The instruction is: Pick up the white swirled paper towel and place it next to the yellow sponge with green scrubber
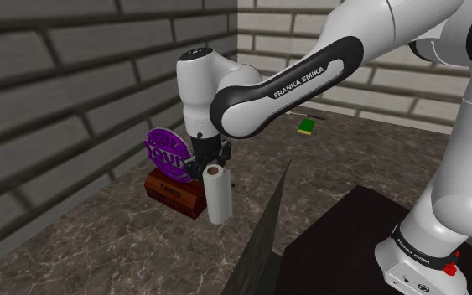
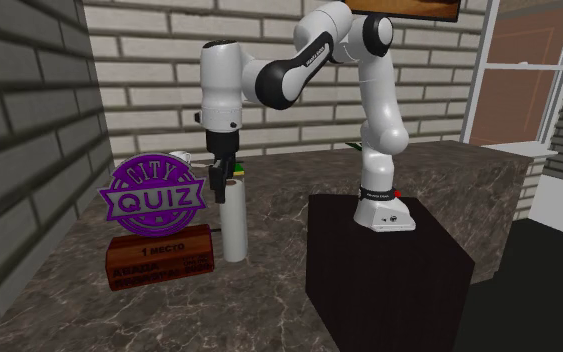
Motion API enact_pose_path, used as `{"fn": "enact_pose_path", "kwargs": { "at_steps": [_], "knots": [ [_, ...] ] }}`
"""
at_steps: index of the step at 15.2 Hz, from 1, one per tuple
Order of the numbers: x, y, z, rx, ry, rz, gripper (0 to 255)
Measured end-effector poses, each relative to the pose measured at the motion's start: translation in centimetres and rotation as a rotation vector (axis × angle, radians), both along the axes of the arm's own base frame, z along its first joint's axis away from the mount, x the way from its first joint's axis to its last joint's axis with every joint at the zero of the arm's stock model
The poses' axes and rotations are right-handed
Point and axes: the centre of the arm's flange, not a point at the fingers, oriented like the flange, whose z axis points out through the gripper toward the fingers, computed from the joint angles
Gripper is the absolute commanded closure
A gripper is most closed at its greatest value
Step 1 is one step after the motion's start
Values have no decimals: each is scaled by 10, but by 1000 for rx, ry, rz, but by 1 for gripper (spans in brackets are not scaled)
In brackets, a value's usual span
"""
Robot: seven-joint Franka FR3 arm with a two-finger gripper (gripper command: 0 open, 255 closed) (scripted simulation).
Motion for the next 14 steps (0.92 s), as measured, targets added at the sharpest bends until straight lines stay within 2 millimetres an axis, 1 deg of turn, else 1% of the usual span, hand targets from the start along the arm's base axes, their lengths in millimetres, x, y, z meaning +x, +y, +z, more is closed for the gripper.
{"fn": "enact_pose_path", "kwargs": {
  "at_steps": [4,14],
  "knots": [
    [0,0,2,-1,1,0,255],
    [0,-1,52,-2,2,-1,255]
  ]
}}
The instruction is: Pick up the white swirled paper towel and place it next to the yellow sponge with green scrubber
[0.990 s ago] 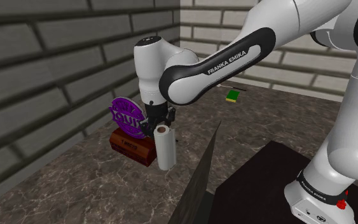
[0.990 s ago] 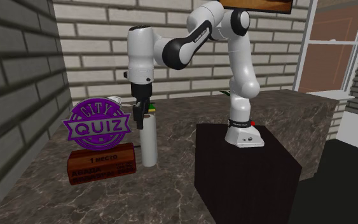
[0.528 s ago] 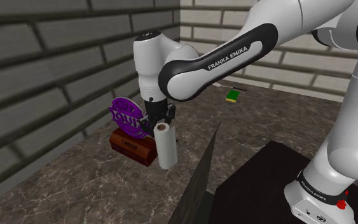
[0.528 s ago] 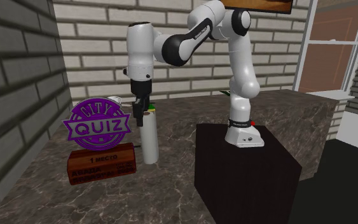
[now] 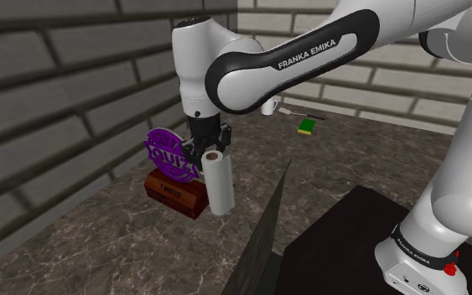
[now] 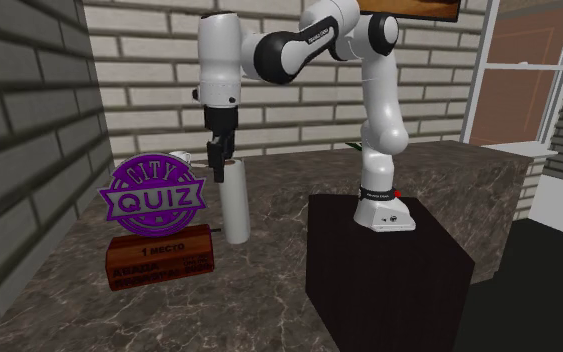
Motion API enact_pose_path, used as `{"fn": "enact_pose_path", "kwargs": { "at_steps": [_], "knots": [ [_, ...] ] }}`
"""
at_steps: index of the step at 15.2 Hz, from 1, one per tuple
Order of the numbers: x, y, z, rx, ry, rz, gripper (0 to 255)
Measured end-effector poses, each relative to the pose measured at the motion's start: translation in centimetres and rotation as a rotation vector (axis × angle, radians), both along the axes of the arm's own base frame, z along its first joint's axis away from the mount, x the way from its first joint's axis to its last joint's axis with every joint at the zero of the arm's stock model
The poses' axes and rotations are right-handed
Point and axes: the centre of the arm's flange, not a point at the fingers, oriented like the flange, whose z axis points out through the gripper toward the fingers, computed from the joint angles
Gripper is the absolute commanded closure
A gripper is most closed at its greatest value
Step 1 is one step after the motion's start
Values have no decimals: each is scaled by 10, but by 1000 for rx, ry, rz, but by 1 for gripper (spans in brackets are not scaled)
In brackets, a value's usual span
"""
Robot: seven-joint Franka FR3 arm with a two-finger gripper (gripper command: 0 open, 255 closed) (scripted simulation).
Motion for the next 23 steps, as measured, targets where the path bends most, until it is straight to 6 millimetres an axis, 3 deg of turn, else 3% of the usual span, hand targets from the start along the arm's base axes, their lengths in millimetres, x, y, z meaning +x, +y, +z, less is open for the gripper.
{"fn": "enact_pose_path", "kwargs": {
  "at_steps": [23],
  "knots": [
    [1,1,121,0,0,0,255]
  ]
}}
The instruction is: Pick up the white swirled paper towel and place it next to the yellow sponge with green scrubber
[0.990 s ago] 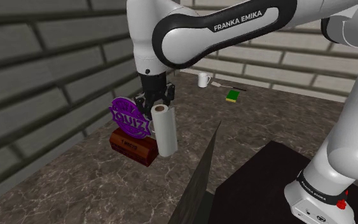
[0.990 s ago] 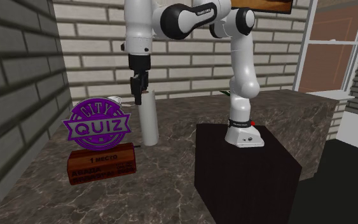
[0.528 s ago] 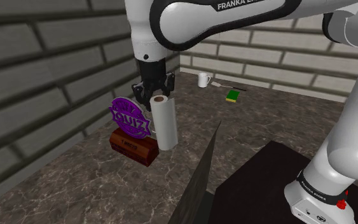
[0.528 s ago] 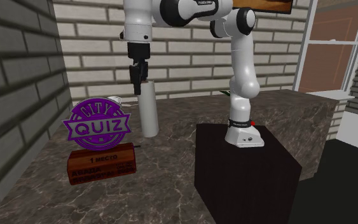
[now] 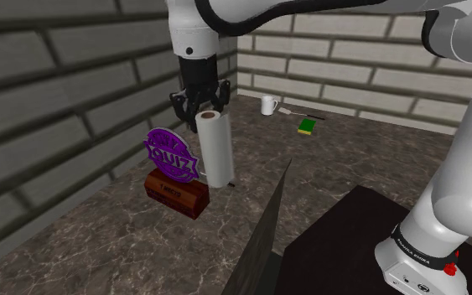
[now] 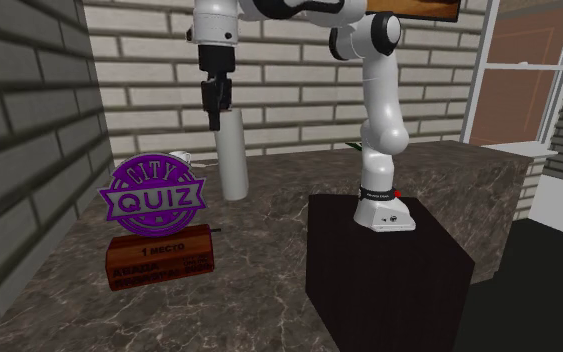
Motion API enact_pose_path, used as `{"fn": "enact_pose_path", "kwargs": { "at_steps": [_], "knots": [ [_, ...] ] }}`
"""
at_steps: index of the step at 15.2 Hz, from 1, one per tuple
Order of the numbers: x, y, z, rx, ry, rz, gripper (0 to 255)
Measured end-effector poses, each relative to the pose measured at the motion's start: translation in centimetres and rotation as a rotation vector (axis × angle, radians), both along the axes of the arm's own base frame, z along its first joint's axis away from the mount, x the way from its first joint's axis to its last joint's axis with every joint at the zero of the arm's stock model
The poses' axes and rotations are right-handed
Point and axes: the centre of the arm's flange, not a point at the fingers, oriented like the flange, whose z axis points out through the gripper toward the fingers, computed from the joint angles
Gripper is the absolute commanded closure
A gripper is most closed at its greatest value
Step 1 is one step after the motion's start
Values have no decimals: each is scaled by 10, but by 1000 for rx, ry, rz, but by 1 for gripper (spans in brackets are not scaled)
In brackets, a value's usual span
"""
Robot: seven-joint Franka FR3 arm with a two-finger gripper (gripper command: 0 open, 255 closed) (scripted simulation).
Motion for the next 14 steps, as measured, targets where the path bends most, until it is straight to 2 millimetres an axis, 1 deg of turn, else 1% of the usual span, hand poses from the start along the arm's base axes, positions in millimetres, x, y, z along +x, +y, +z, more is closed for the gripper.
{"fn": "enact_pose_path", "kwargs": {
  "at_steps": [14],
  "knots": [
    [-1,0,75,0,0,0,255]
  ]
}}
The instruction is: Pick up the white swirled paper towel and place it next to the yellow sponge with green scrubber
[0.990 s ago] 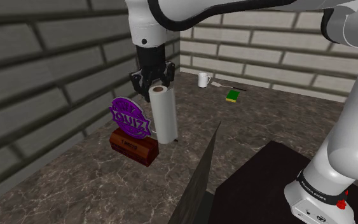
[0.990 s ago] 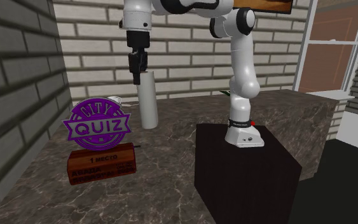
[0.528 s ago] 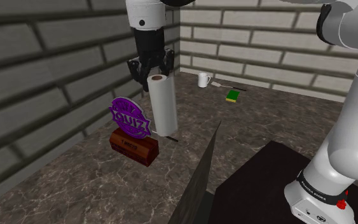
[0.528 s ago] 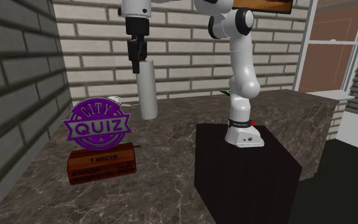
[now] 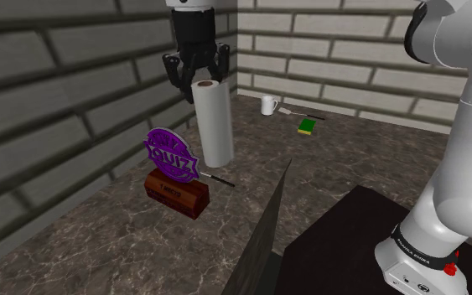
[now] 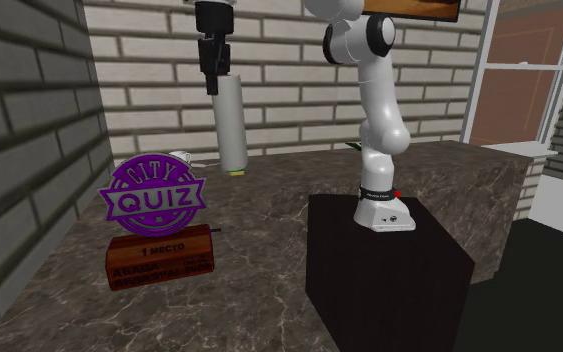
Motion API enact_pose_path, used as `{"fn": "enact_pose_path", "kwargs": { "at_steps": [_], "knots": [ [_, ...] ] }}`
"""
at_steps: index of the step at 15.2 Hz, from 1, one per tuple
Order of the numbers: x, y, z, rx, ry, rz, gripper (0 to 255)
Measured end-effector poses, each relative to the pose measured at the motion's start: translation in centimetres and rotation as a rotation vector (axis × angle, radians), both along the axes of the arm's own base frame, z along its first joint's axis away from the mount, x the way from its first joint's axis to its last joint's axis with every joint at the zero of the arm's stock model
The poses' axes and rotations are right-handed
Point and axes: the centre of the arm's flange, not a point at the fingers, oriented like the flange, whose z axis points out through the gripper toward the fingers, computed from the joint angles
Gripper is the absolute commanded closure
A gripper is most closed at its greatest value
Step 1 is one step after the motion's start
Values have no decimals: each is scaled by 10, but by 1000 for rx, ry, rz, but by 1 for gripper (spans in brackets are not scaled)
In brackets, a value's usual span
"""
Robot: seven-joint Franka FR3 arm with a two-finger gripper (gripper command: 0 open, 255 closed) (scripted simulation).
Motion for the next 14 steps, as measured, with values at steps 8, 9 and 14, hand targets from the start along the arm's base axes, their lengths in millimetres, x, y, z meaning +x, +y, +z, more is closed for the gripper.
{"fn": "enact_pose_path", "kwargs": {
  "at_steps": [8,9,14],
  "knots": [
    [1,-18,33,-1,0,-1,255],
    [0,-27,36,-1,0,0,255],
    [2,-92,36,-2,0,-2,255]
  ]
}}
